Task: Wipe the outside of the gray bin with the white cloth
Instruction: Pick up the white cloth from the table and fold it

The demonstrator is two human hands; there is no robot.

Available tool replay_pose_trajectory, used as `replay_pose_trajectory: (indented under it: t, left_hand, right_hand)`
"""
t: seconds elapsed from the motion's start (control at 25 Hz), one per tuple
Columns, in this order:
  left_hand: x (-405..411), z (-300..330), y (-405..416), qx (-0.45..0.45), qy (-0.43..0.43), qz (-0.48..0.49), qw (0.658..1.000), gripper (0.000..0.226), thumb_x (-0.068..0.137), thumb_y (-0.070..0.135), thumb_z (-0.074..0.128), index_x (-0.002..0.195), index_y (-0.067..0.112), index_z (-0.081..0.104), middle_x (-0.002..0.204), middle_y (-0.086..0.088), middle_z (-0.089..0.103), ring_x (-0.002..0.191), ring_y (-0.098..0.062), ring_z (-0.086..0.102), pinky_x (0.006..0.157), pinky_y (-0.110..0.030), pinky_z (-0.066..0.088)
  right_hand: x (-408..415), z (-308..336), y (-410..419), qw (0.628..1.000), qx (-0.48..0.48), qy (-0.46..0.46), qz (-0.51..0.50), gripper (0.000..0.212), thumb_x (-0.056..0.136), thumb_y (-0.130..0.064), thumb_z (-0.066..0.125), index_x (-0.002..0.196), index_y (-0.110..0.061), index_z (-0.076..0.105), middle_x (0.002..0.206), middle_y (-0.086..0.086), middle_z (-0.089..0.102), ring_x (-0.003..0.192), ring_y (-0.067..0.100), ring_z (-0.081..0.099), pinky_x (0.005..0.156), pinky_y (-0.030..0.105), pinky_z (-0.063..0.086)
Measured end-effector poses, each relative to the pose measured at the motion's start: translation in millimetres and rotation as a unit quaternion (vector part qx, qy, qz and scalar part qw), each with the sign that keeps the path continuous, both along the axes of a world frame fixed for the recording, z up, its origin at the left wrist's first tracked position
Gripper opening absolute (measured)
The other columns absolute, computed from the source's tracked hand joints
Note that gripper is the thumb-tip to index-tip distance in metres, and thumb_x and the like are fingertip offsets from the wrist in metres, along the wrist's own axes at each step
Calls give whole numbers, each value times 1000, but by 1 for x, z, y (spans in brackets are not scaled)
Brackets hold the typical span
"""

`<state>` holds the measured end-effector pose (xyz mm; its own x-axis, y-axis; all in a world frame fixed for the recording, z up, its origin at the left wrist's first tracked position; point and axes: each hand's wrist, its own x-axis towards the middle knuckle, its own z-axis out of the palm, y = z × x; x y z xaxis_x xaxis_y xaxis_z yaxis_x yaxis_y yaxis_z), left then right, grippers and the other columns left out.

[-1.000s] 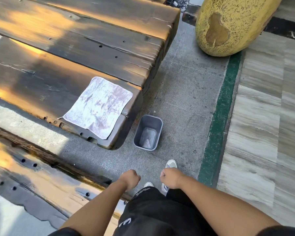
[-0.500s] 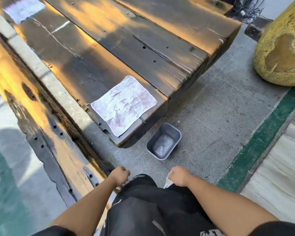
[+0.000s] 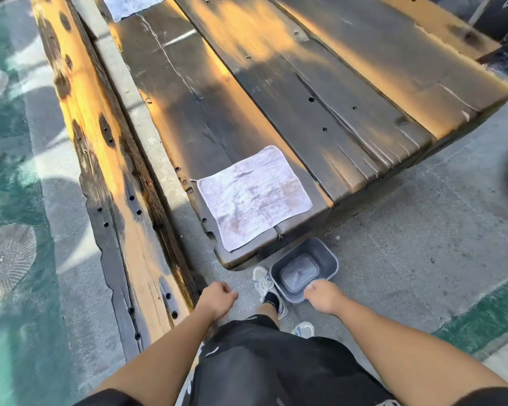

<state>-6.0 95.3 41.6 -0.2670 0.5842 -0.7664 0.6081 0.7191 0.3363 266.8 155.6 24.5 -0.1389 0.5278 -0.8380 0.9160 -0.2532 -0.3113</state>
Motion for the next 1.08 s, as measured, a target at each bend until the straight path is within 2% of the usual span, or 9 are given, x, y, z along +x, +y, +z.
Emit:
replay_pose_trajectory:
  t: [0.16, 0.32, 0.36, 0.44, 0.52, 0.64, 0.76, 0.88, 1.08]
  left_hand:
    - [-21, -9, 59, 78, 44, -29, 996, 22, 85, 35, 64, 84, 13, 66, 79, -3, 74, 77, -25, 69, 73, -34, 55]
    - [-36, -17, 111, 125, 58, -69, 988, 15, 83, 35, 61, 82, 20, 62, 77, 1, 71, 73, -20, 66, 69, -34, 54]
    - [-38, -19, 122, 127, 53, -78, 987, 14, 82, 35, 62, 82, 21, 61, 78, 2, 70, 74, -19, 66, 69, -33, 54]
    - [-43, -25, 138, 126, 42, -89, 987, 13, 80, 35, 63, 85, 23, 60, 81, 3, 70, 75, -19, 66, 69, -33, 55]
    - [-46, -32, 144, 125, 43, -77, 988, 12, 80, 33, 64, 86, 23, 59, 84, 3, 70, 77, -20, 65, 67, -31, 52]
    - [-44, -39, 143, 133, 54, -6, 990, 9, 80, 21, 64, 87, 18, 60, 91, -4, 68, 80, -23, 63, 68, -32, 49]
    - [-38, -41, 138, 113, 65, 75, 989, 18, 77, 13, 64, 95, 12, 60, 104, -10, 61, 89, -31, 64, 79, -38, 53]
    - [-29, -36, 135, 79, 74, 136, 985, 22, 76, 14, 65, 95, 11, 55, 99, -11, 63, 86, -32, 64, 73, -39, 53]
    - [-7, -21, 137, -8, 68, 277, 958, 24, 77, 22, 67, 94, 9, 55, 91, -13, 71, 86, -32, 70, 67, -35, 54]
  right_hand:
    - [-19, 4, 55, 999, 39, -8, -25, 13, 96, -21, 49, 88, -19, 59, 91, 4, 59, 86, 23, 51, 83, 31, 46]
    - [-35, 7, 101, 997, 64, -17, -47, 30, 91, -17, 43, 61, -18, 46, 65, -2, 50, 62, 19, 44, 62, 32, 37]
    - [-38, 9, 114, 996, 74, -24, -53, 28, 90, -18, 43, 64, -16, 54, 68, -1, 57, 63, 21, 51, 64, 34, 41]
    - [-44, 15, 139, 992, 101, -32, -70, 22, 89, -19, 48, 86, -15, 69, 90, -1, 71, 85, 22, 66, 76, 34, 52]
    - [-50, 19, 159, 988, 130, -42, -76, 17, 88, -18, 52, 92, -16, 69, 99, 0, 71, 93, 21, 66, 83, 33, 55]
    - [-53, 17, 179, 984, 161, -58, -57, 15, 87, -21, 55, 98, -18, 64, 112, 4, 61, 99, 23, 63, 90, 37, 53]
    - [-49, 8, 195, 985, 156, -67, -43, 30, 87, -21, 57, 117, -15, 59, 124, 8, 52, 106, 26, 60, 95, 37, 51]
    - [-49, 3, 208, 987, 142, -67, -41, 47, 86, -20, 59, 132, -12, 51, 132, 11, 50, 115, 29, 58, 97, 36, 50]
    - [-41, 1, 216, 983, 157, -83, -35, 48, 88, -21, 62, 131, -12, 45, 133, 12, 45, 111, 33, 59, 86, 38, 52]
